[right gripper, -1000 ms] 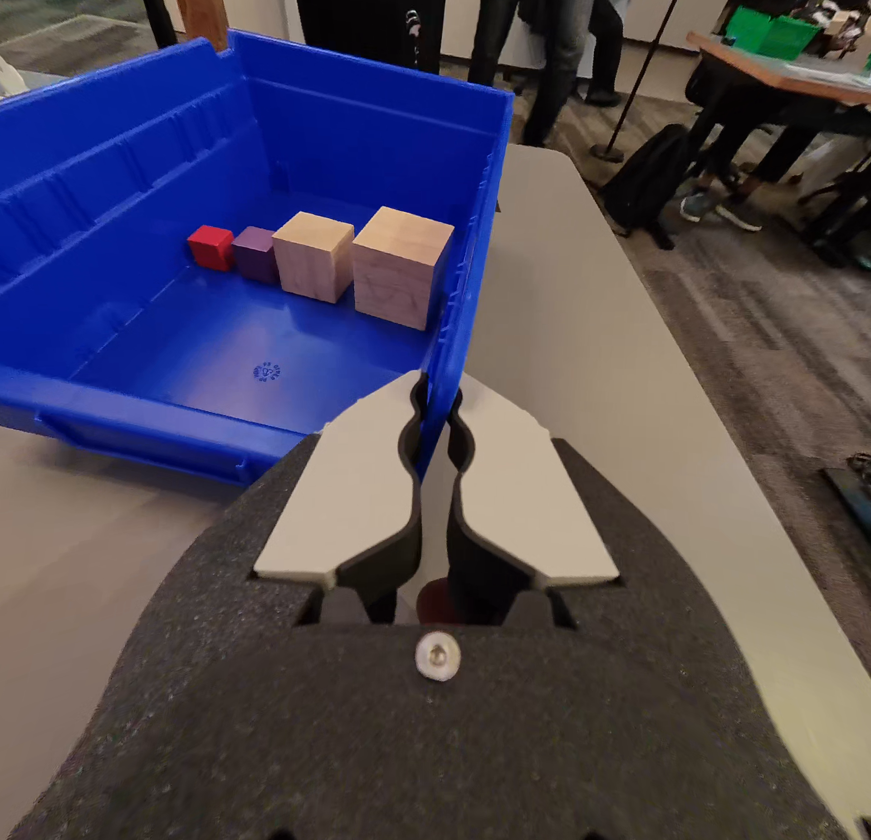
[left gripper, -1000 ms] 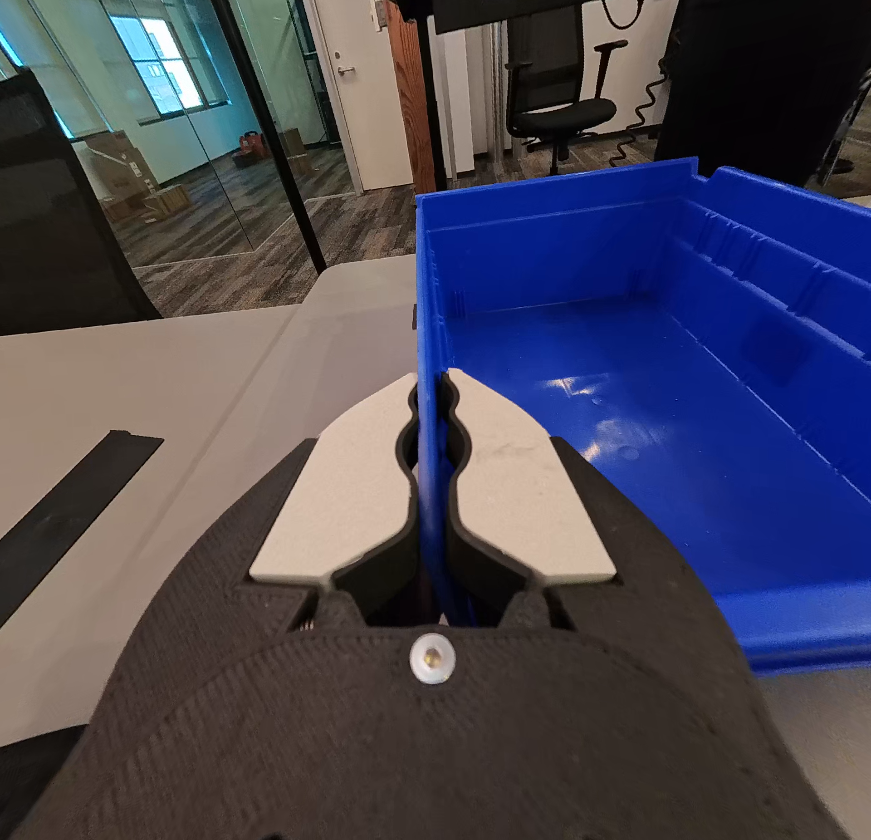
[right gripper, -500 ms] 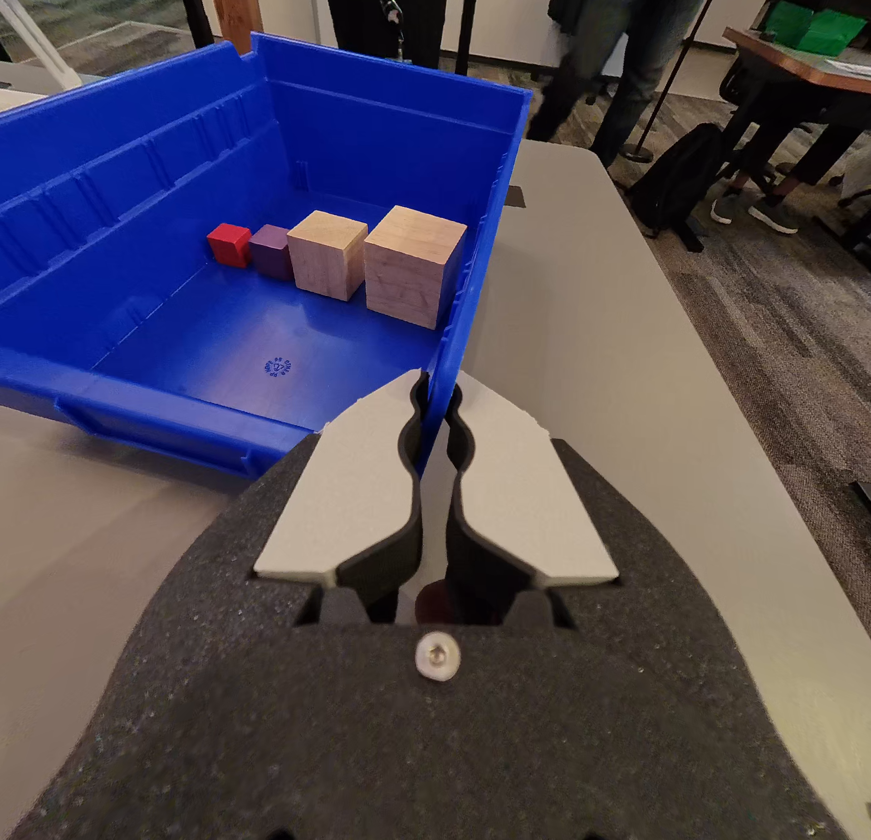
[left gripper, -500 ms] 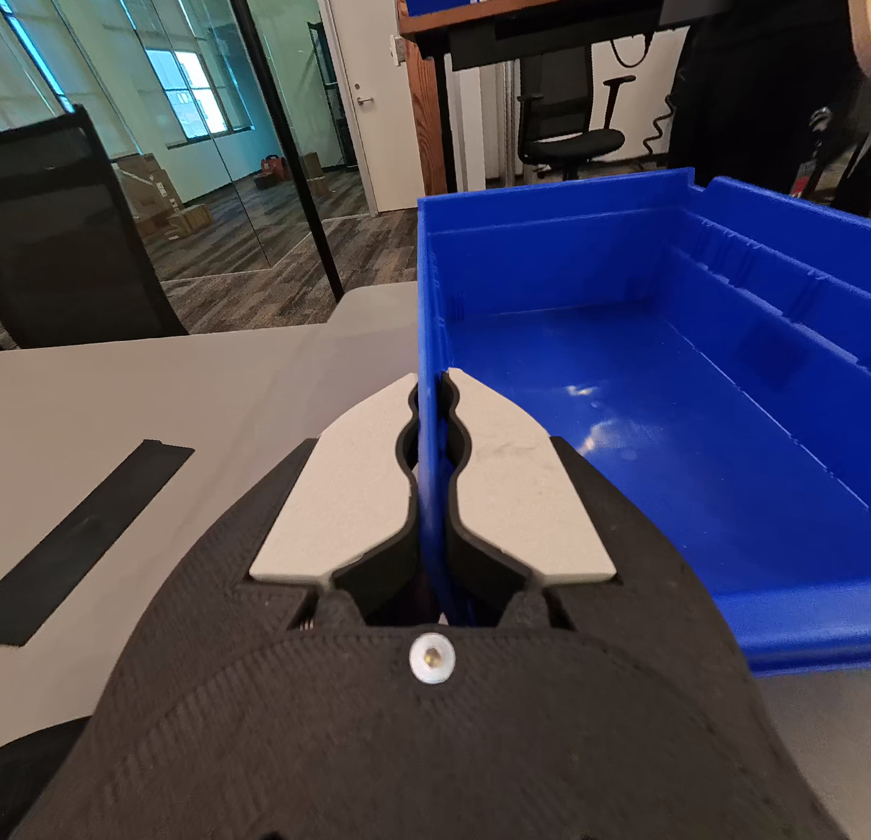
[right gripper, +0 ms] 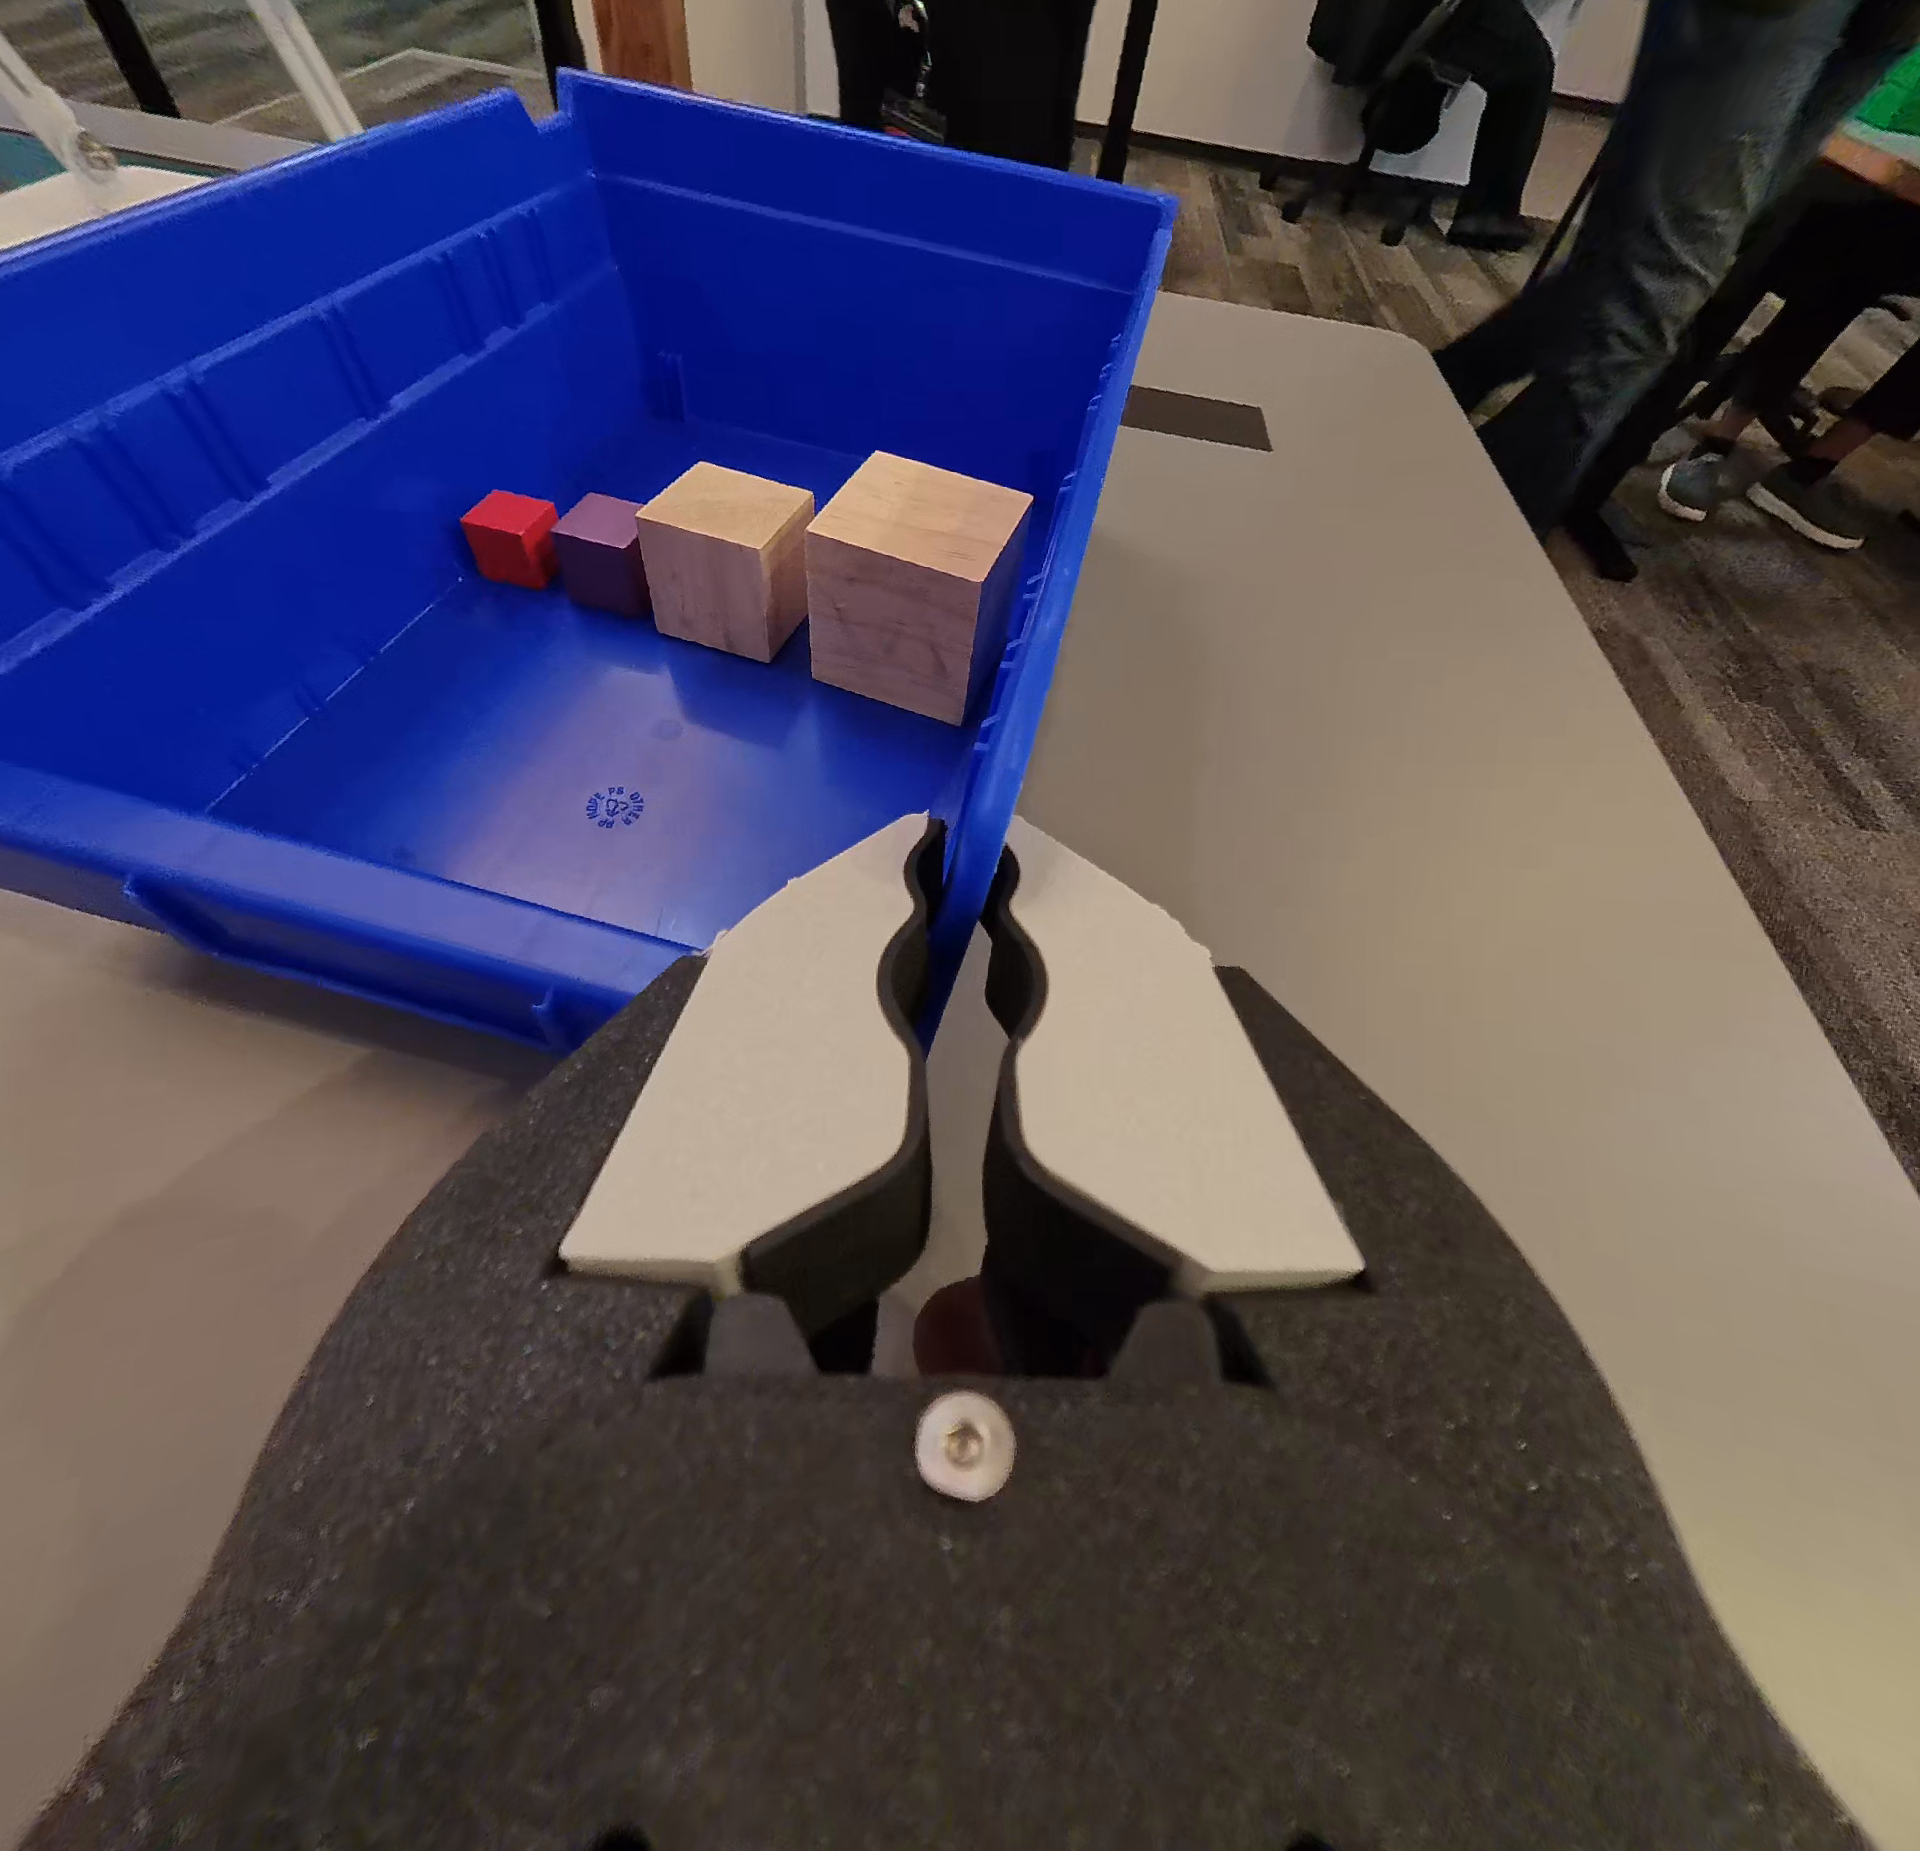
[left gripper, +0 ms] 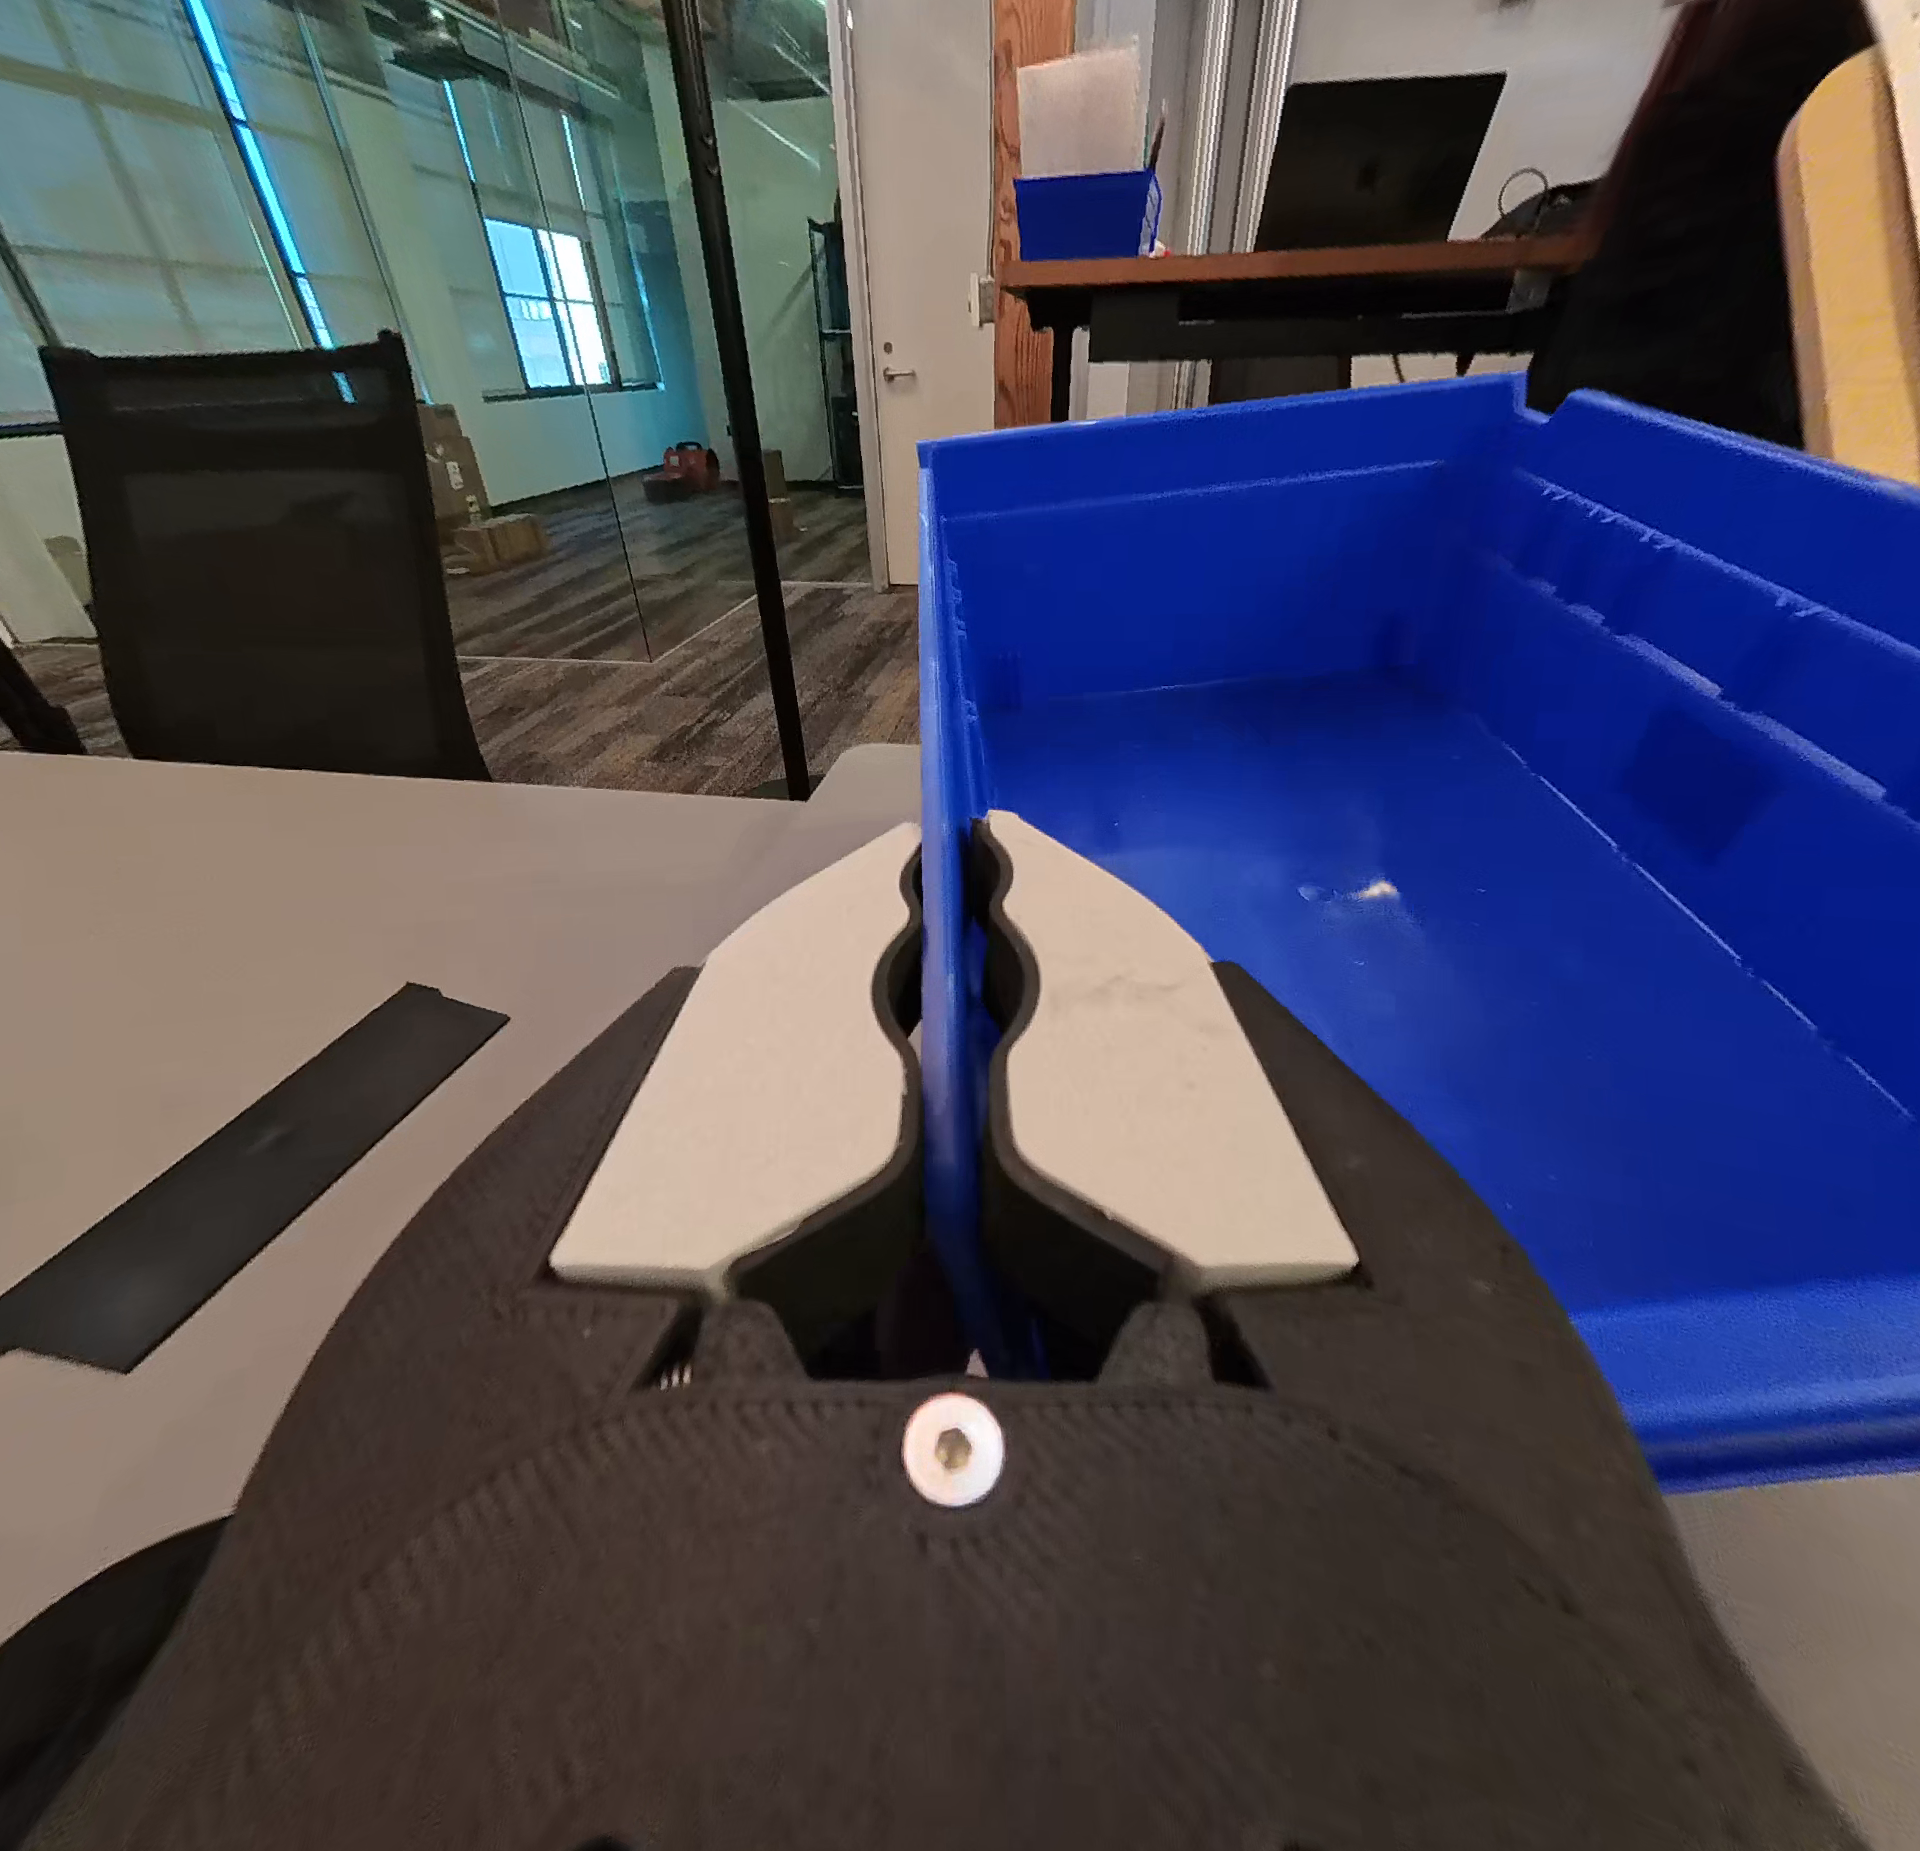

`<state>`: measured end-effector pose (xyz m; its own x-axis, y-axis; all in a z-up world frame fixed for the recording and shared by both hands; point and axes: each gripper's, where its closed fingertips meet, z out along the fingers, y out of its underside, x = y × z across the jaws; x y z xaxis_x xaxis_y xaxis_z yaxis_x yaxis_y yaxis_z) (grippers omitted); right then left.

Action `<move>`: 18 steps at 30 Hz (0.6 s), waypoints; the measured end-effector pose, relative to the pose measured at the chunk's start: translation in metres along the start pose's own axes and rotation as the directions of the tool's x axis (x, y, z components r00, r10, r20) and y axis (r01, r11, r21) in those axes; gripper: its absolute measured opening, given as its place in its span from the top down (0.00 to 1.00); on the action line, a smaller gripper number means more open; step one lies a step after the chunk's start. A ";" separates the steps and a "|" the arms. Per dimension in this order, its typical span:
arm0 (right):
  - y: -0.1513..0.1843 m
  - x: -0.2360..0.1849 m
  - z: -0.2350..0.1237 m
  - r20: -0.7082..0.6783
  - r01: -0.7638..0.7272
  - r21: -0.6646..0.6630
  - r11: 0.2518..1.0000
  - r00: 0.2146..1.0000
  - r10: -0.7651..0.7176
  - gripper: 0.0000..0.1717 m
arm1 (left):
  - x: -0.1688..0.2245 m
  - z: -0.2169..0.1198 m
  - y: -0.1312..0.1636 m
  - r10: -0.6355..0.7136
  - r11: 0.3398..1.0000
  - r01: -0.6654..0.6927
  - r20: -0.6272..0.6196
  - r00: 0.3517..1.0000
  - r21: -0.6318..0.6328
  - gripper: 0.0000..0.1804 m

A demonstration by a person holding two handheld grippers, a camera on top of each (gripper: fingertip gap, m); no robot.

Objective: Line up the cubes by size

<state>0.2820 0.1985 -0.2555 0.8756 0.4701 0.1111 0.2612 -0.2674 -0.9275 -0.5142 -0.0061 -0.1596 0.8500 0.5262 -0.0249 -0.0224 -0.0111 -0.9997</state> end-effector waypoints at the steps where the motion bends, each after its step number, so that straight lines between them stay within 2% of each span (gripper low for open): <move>1: 0.000 -0.003 -0.002 0.007 0.004 0.001 1.000 1.000 -0.004 0.97 | 0.001 -0.001 -0.003 0.000 1.000 0.000 -0.001 1.000 0.011 0.97; 10: 0.003 -0.034 -0.019 0.068 0.031 0.010 0.999 0.997 -0.032 0.97 | 0.007 -0.009 -0.015 -0.016 0.999 0.016 -0.007 1.000 0.048 0.98; 18: 0.003 -0.069 -0.029 0.148 0.040 0.017 0.999 0.988 -0.042 0.97 | -0.006 -0.018 -0.025 -0.050 0.995 0.049 0.015 0.999 0.085 0.98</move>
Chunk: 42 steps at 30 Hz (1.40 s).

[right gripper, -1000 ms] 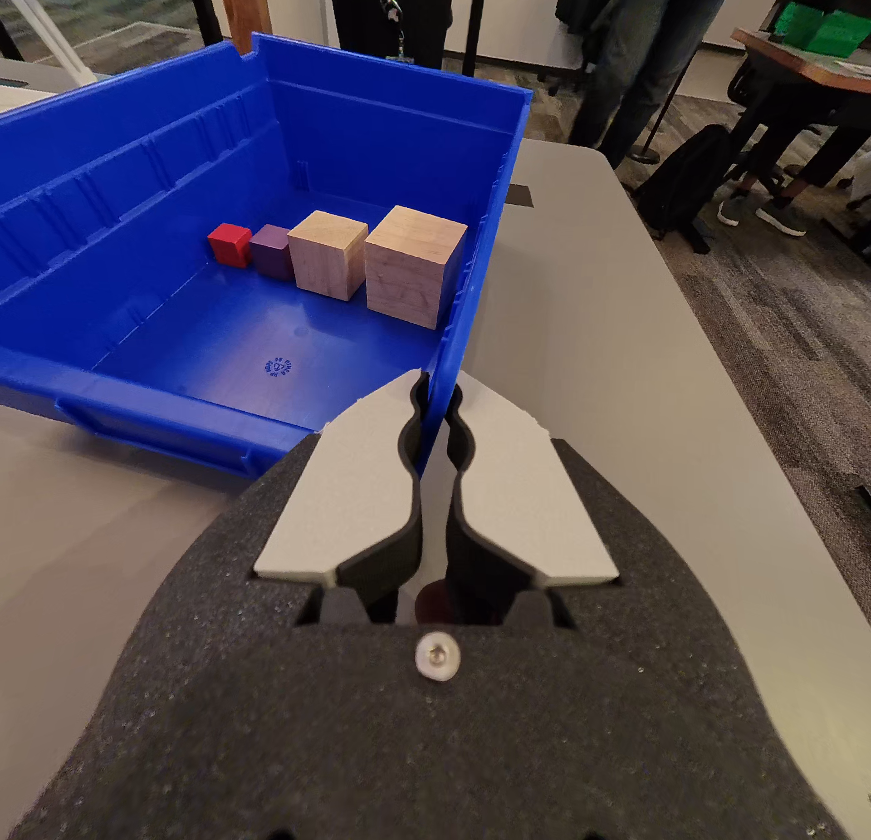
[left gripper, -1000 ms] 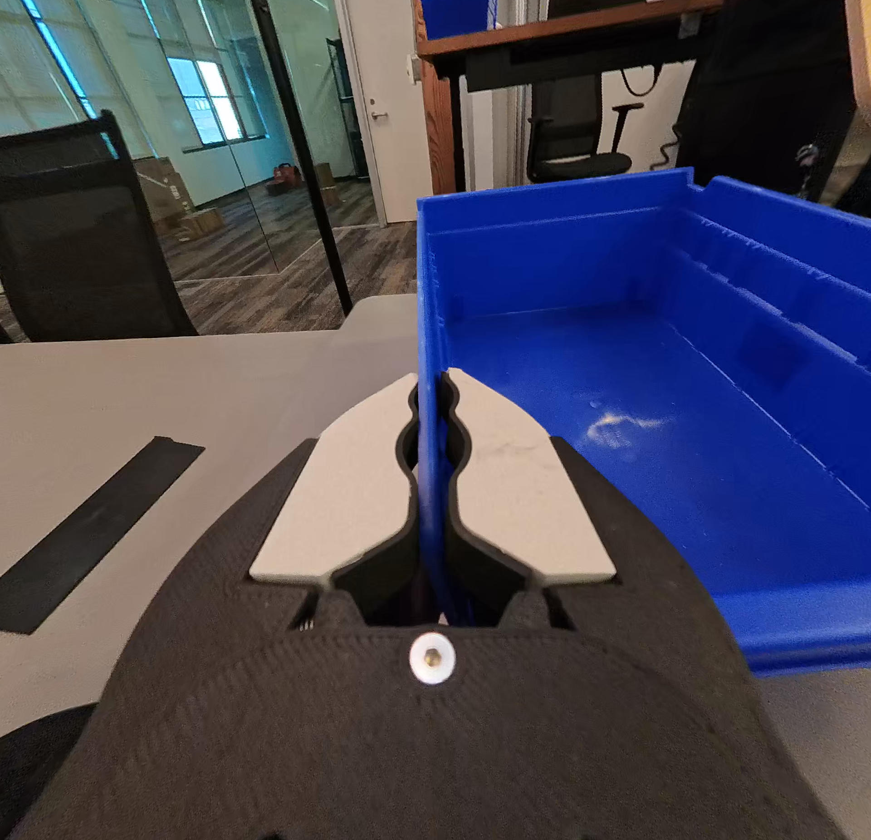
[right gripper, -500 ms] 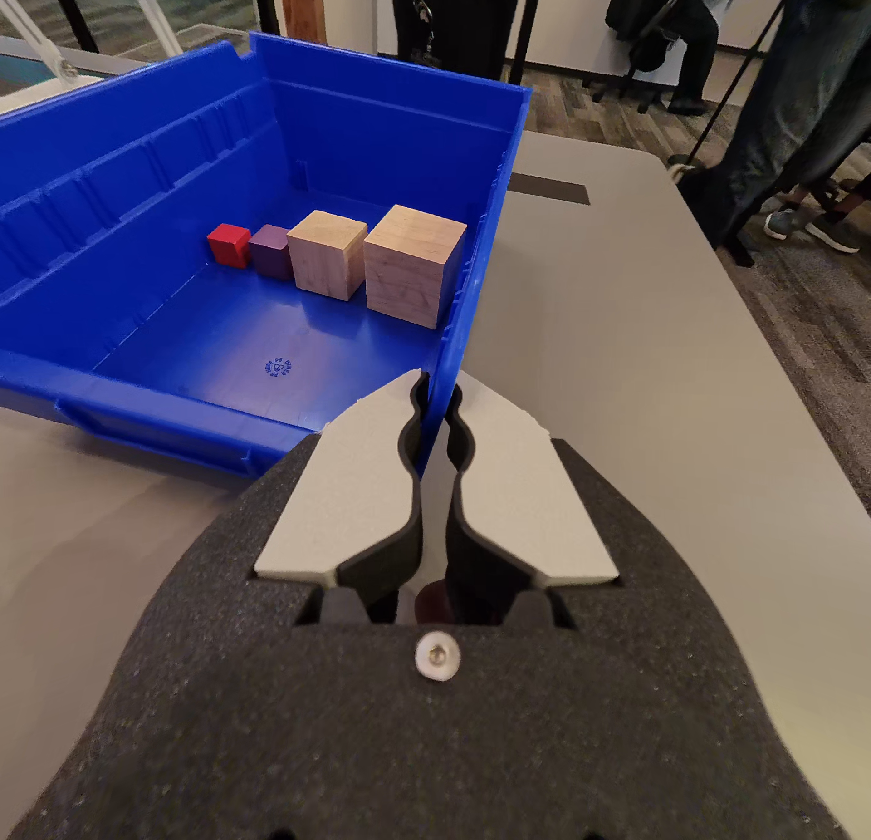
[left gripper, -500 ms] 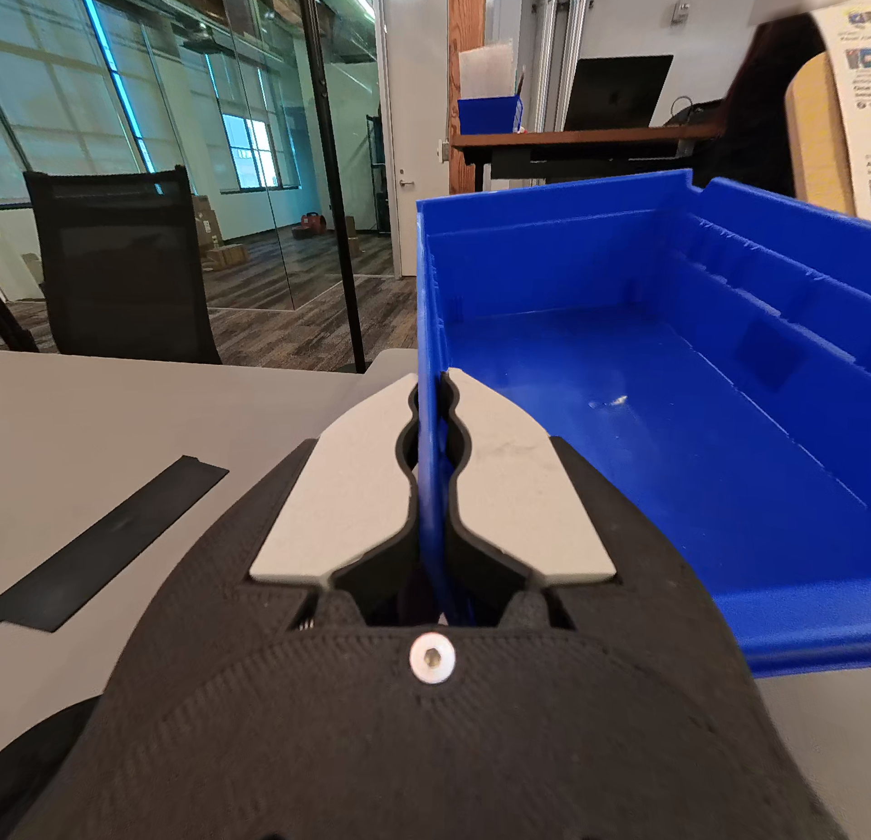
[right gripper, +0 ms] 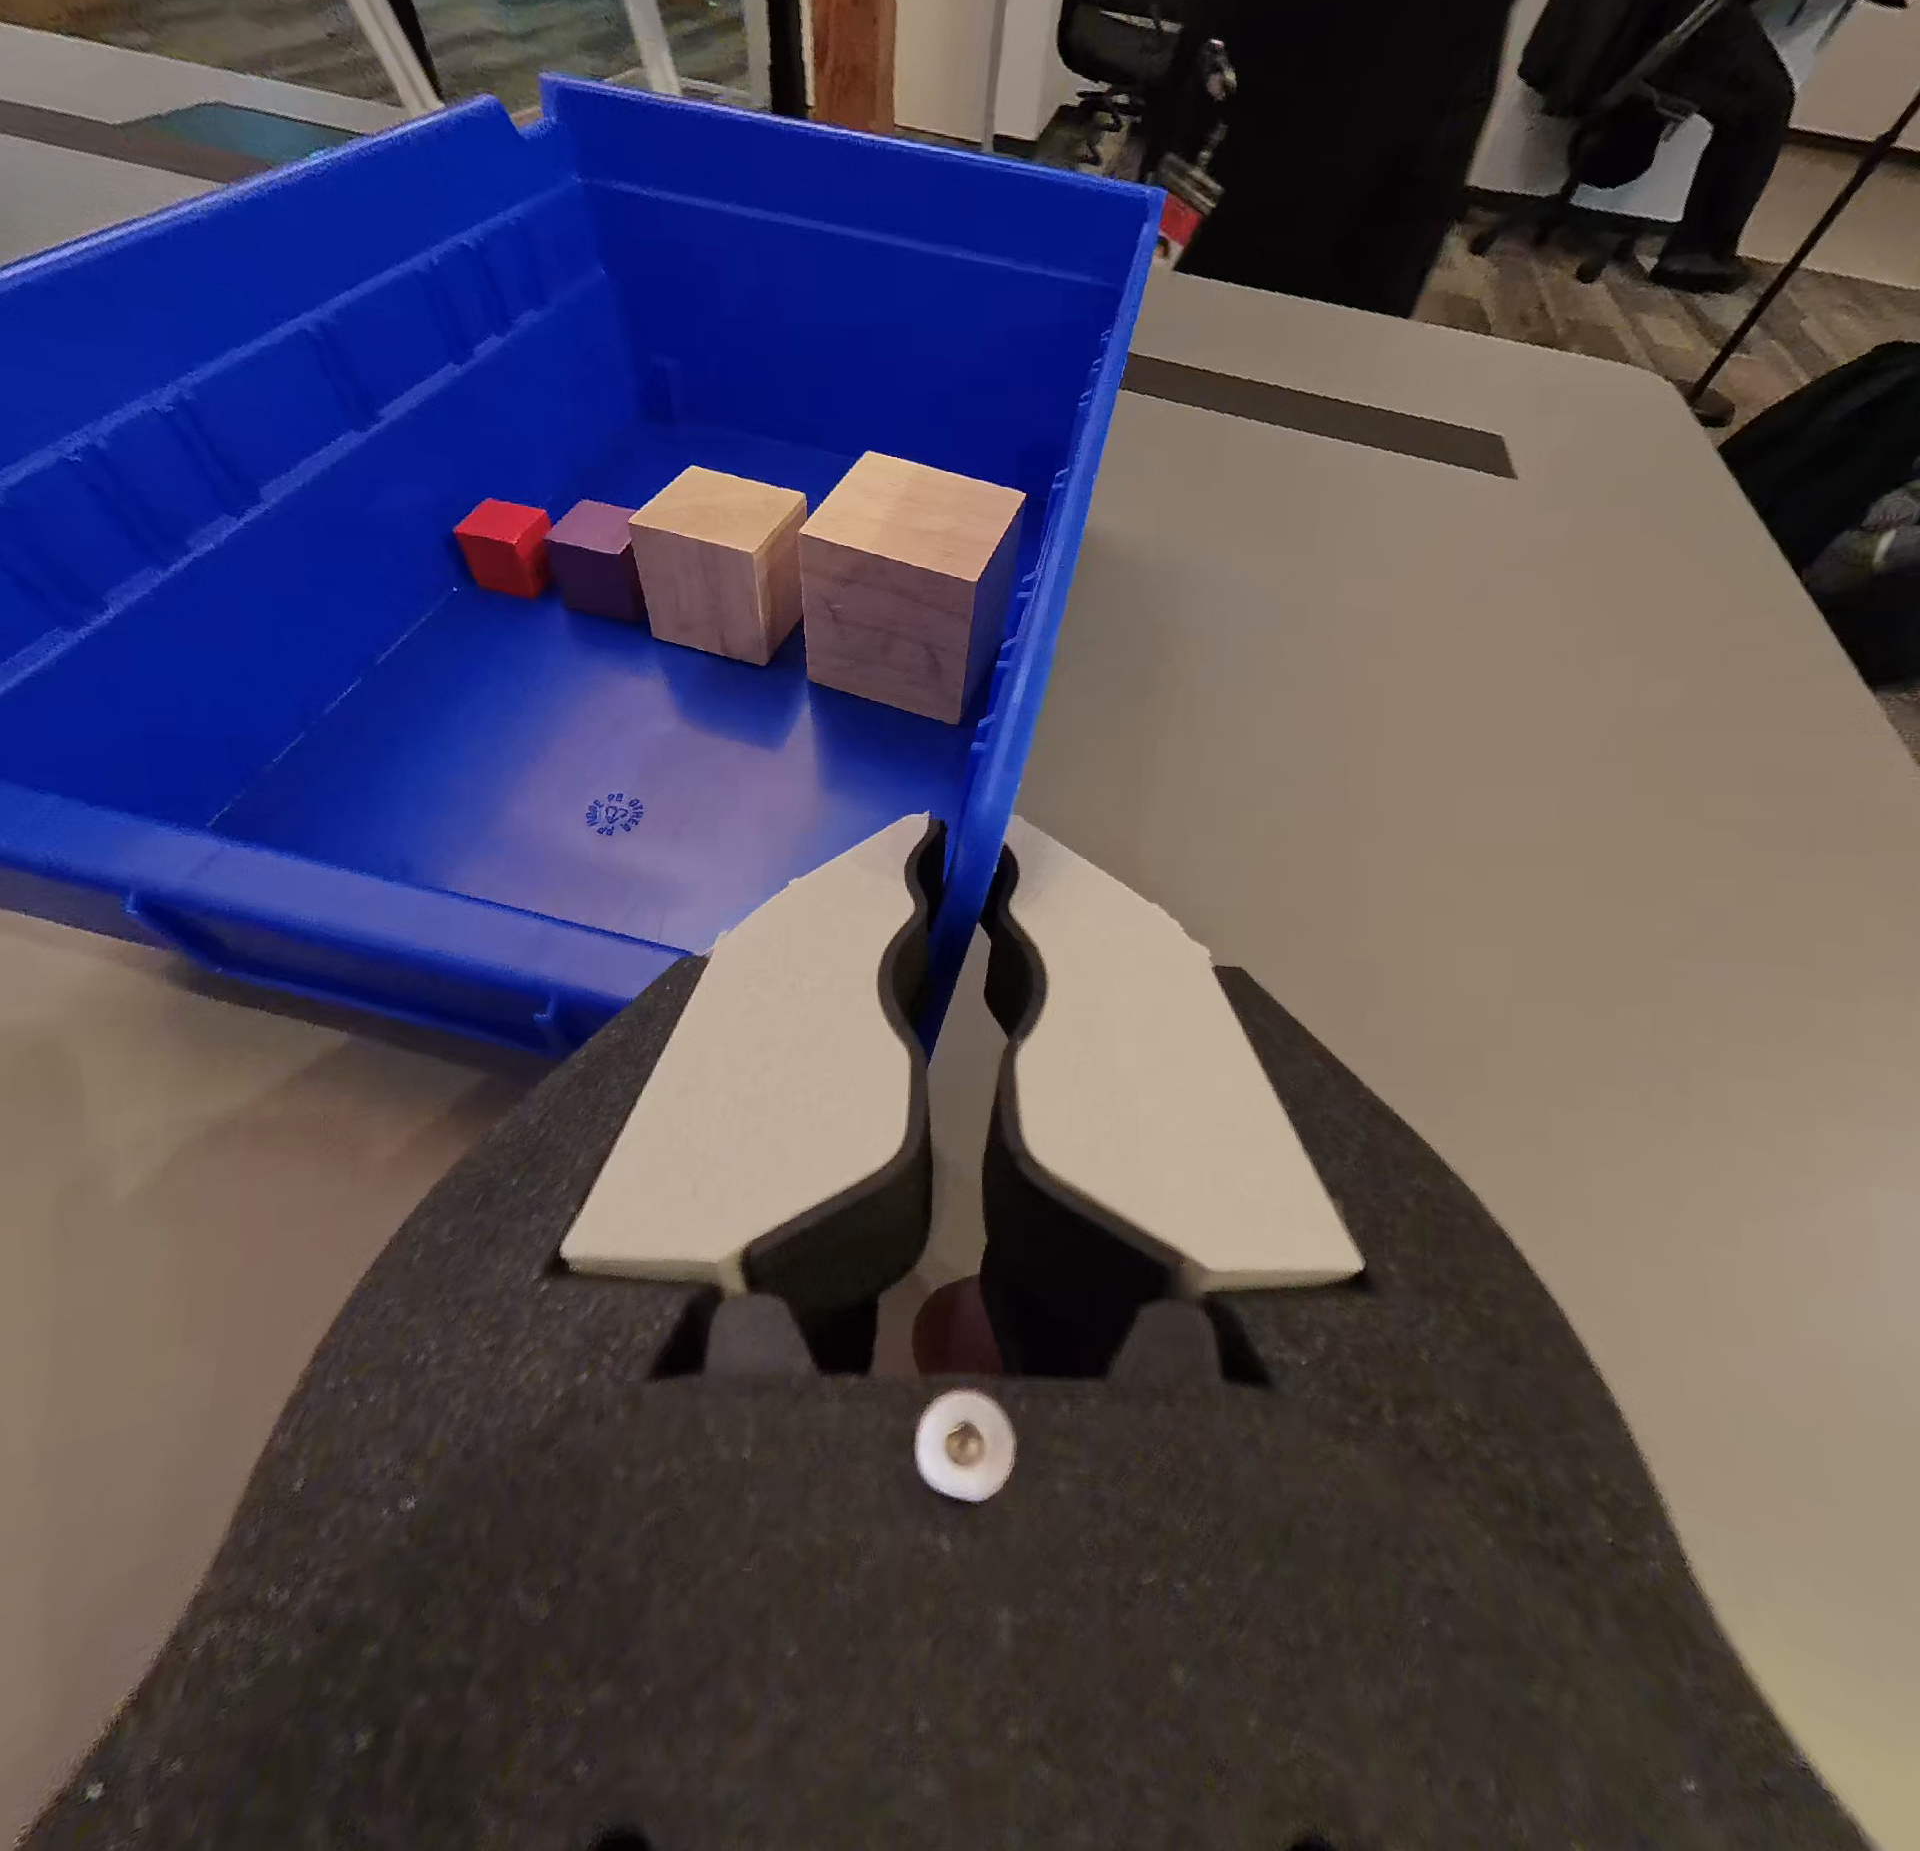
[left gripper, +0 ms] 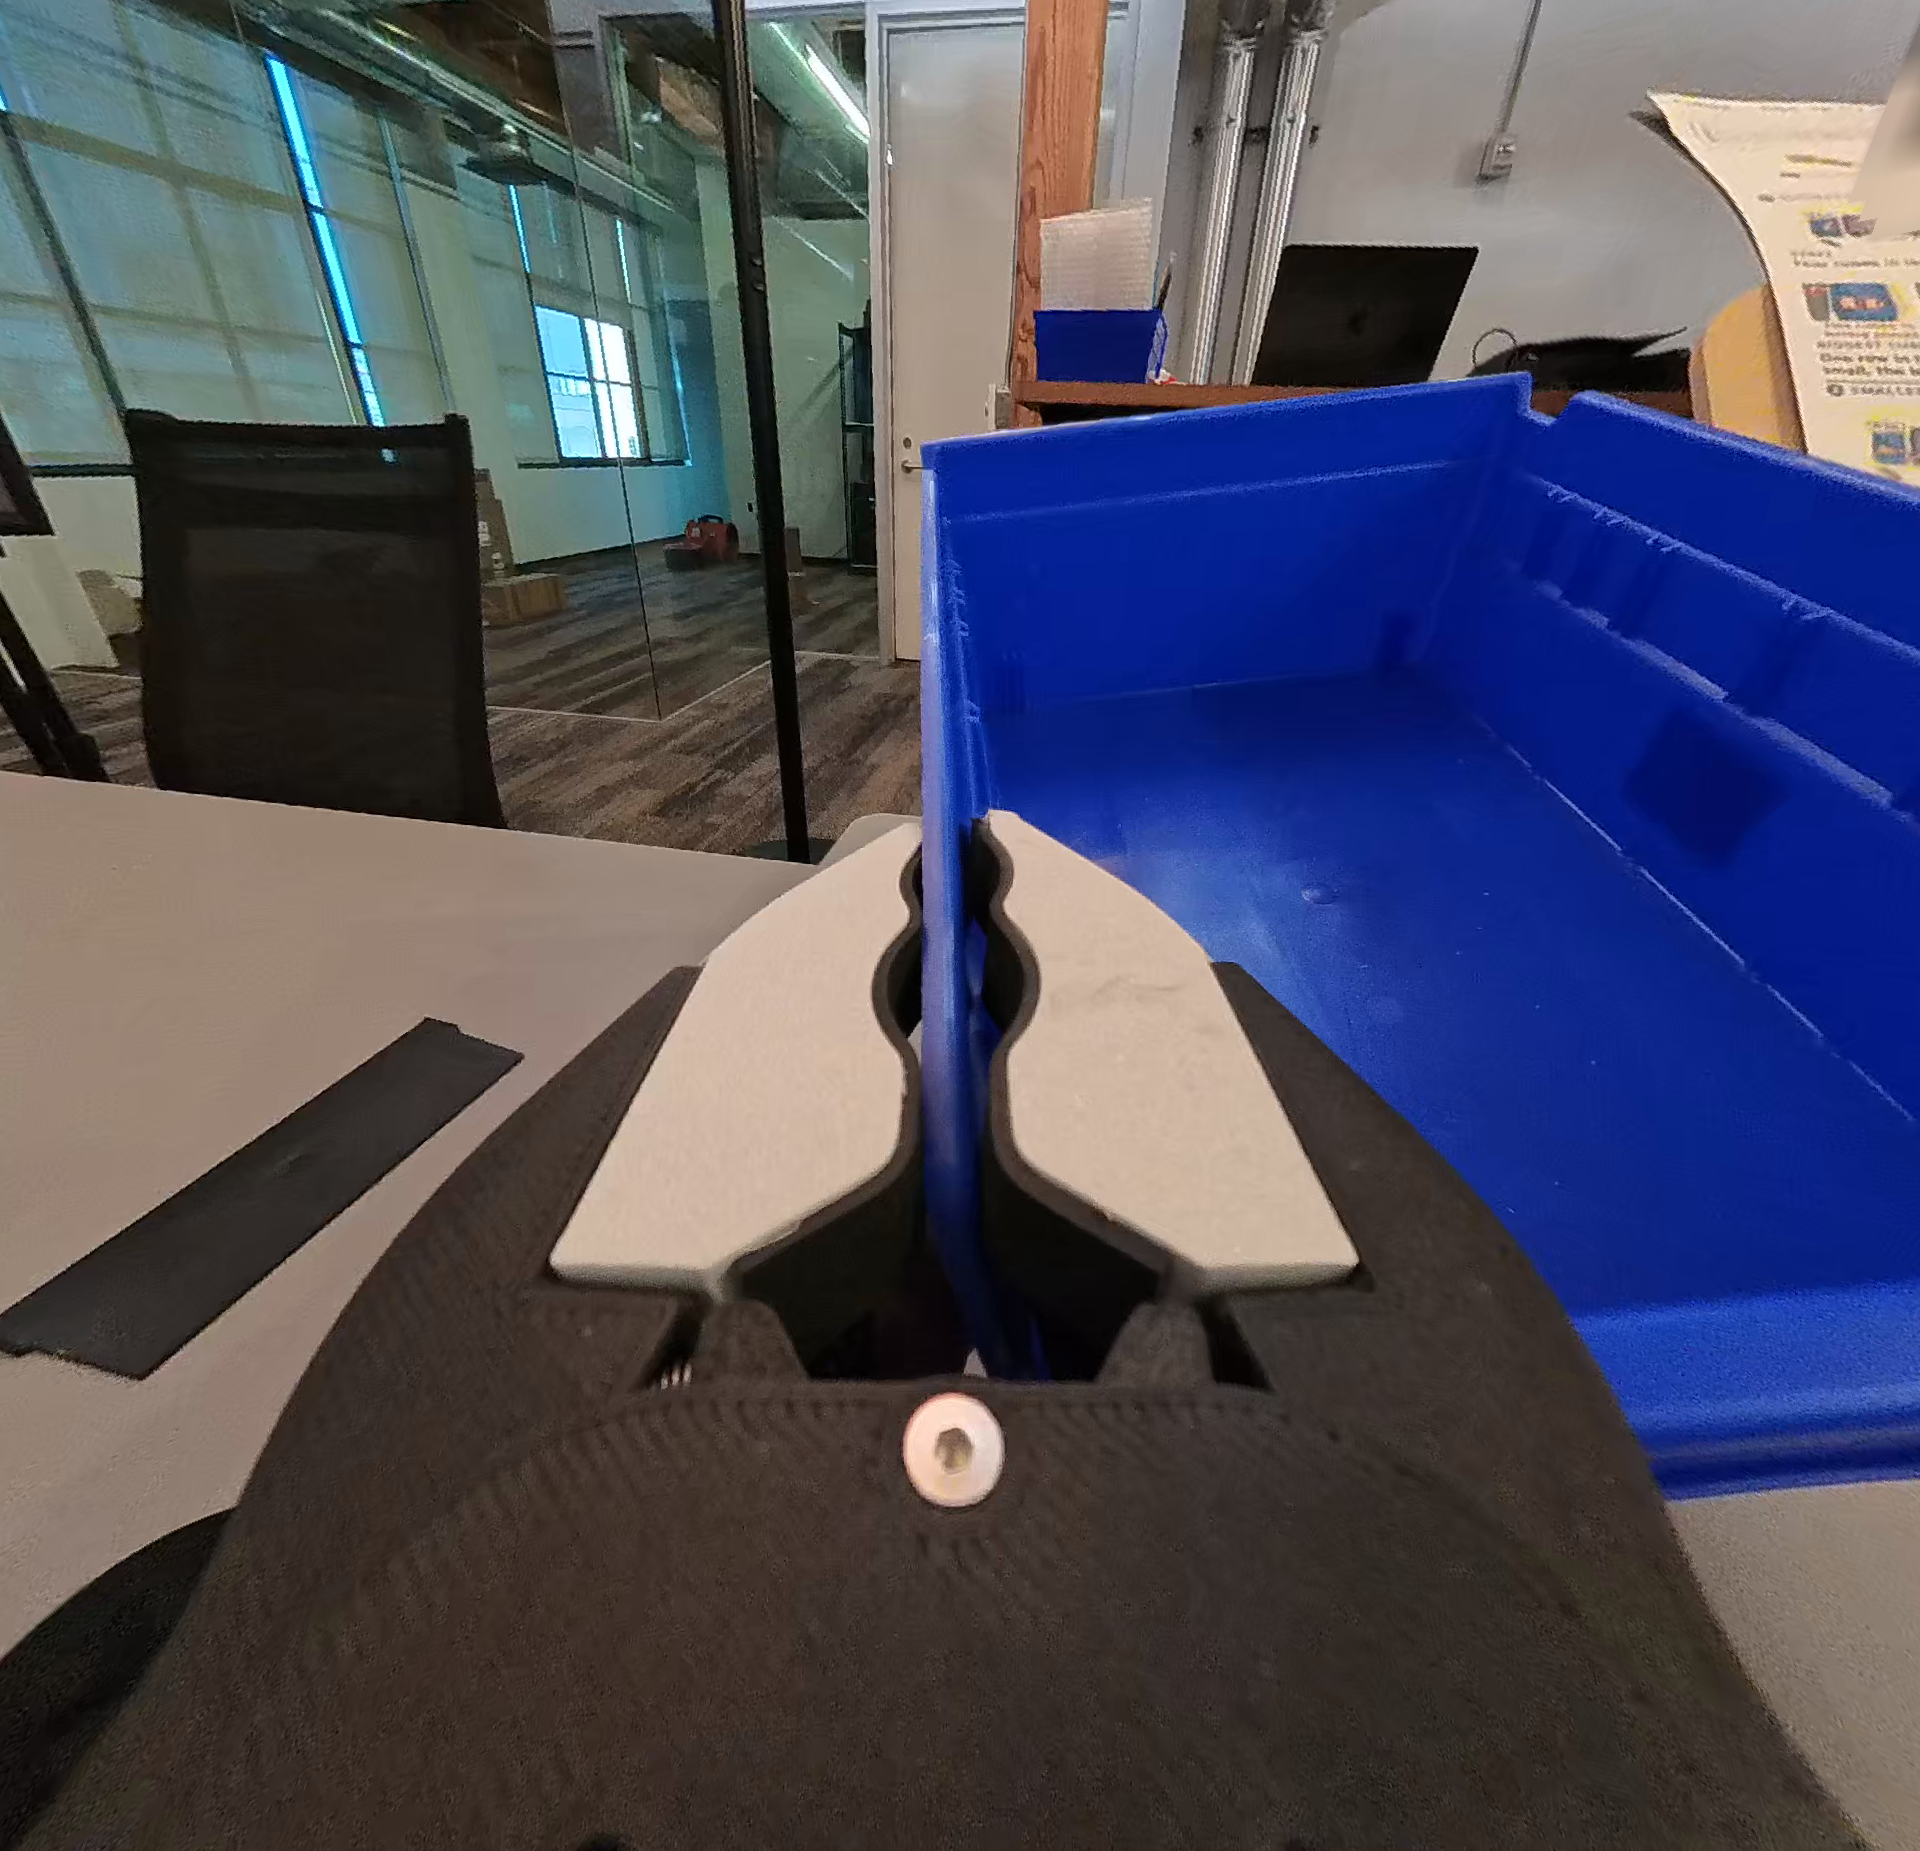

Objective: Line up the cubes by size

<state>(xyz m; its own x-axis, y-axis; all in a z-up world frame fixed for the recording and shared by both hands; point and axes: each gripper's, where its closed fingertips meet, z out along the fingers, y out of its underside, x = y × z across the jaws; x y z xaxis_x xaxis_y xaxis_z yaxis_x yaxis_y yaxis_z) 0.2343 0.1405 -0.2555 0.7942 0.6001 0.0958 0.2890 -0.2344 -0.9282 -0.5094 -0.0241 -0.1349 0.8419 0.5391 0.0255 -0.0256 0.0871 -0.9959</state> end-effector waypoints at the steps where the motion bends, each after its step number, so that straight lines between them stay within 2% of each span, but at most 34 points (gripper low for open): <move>1: -0.001 -0.005 0.001 0.010 0.004 0.001 1.000 1.000 -0.004 0.97 | -0.002 -0.001 -0.001 -0.003 1.000 0.003 0.005 1.000 0.003 0.98; 10: -0.012 -0.052 0.017 0.108 0.034 0.010 0.999 0.993 -0.035 0.97 | -0.014 -0.006 -0.006 -0.026 0.999 0.025 0.031 0.999 0.023 0.98; 27: -0.042 -0.149 0.072 0.282 0.105 0.043 0.994 0.953 -0.113 0.98 | -0.020 -0.012 -0.014 -0.026 0.999 0.024 0.048 0.998 0.048 0.98; 42: -0.069 -0.228 0.120 0.358 0.146 0.067 0.987 0.920 -0.160 0.97 | -0.030 -0.025 -0.034 -0.034 0.995 0.026 0.086 0.996 0.097 0.98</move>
<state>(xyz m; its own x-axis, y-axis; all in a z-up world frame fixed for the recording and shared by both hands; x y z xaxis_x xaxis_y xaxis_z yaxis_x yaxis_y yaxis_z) -0.0310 0.1116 -0.2566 0.4926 0.8636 0.1078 0.3651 -0.0926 -0.9264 -0.5206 -0.0643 -0.1042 0.7925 0.6062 0.0671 -0.0557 0.1815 -0.9818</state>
